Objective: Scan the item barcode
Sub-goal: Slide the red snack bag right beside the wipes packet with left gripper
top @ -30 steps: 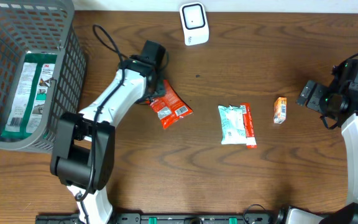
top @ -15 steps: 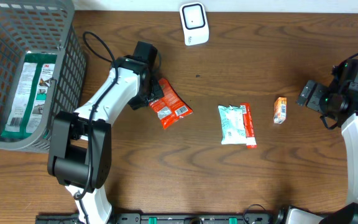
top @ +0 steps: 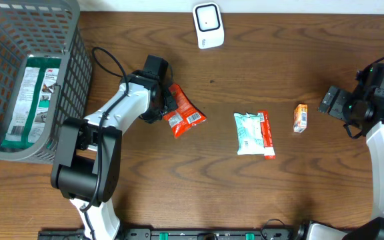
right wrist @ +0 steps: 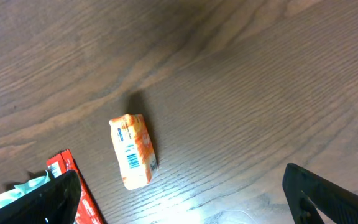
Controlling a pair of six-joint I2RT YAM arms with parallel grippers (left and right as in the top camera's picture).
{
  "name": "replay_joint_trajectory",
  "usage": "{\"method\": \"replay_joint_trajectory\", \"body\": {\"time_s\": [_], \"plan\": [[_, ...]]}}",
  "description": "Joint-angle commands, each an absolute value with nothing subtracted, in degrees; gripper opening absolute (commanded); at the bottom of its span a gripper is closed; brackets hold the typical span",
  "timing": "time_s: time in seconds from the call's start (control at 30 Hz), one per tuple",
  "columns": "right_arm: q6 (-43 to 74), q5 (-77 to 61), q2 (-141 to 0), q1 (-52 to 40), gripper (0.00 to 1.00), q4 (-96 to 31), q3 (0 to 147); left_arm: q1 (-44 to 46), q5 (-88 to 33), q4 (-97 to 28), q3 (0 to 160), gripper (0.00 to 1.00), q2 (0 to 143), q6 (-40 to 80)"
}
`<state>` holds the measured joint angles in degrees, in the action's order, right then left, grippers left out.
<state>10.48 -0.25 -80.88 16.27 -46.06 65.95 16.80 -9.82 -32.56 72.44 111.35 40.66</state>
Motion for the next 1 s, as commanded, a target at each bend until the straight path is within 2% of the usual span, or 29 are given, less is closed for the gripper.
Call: {"method": "replay_joint_trajectory", "body": {"time_s": [0.0, 0.47, 0.97], "plan": [[11.3, -0.1, -80.8, 16.5, 0.99, -46.1, 66.5, 18.0, -10.1, -32.8, 71.3, 0.50, 111.5, 40.8], [11.3, -0.1, -80.8, 16.5, 0.99, -46.1, 66.5, 28.9, -9.8, -26.0, 71.0, 0.52, 111.6, 30.1], [11.3, -0.1, -80.8, 16.5, 0.99, -46.1, 66.5, 33.7, -9.5, -22.5, 71.0, 0.52, 111.6, 30.1]]}}
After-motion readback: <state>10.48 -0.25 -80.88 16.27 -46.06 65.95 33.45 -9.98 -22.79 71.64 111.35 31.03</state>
